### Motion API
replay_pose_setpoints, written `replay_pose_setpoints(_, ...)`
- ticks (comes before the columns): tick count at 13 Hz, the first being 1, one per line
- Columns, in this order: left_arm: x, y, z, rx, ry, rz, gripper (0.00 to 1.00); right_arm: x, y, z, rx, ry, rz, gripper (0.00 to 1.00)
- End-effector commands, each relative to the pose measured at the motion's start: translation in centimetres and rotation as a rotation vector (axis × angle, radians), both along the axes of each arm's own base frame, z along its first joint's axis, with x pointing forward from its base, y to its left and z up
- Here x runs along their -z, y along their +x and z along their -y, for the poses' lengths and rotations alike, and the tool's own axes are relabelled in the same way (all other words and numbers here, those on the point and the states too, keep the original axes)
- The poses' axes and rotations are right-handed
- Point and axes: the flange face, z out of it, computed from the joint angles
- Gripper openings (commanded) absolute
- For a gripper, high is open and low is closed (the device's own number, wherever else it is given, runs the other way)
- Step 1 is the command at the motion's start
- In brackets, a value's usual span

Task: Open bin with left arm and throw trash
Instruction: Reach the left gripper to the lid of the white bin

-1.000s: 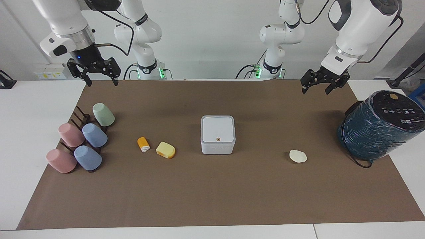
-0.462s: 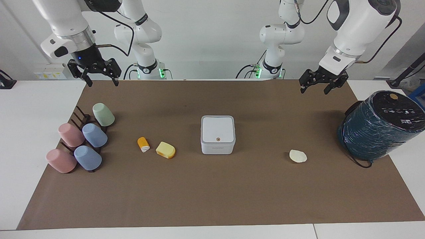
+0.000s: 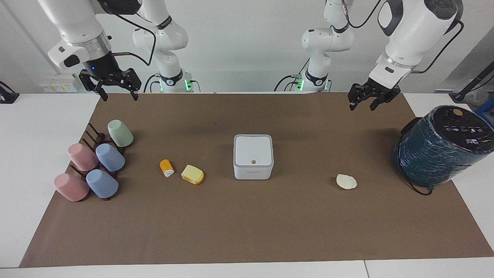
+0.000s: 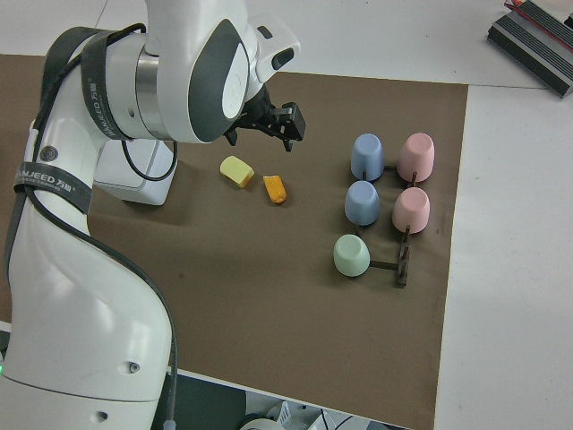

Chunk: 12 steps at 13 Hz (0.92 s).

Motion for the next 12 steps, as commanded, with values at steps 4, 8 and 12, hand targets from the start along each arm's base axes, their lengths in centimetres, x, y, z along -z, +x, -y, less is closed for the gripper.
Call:
replay_pose_setpoints(4, 1.9, -3.2, 7.4, -0.202, -0.013, 0.053, 0.0, 0.0, -0.7, 0.3, -0.024, 0.005, 0.018, 1.0)
replay_pose_setpoints(8, 3.1, -4.1, 12.7, -0.383, -0.061, 0.07, 0.0, 0.0, -0.6, 0.6, -0.02, 0.005, 0.021, 1.0)
replay_pose_setpoints(12, 6.5, -4.7, 20.4, -0.591, -0.102, 0.052, 0.0, 2.8, 1.6, 0.5, -0.143, 0.01, 0.092, 1.0)
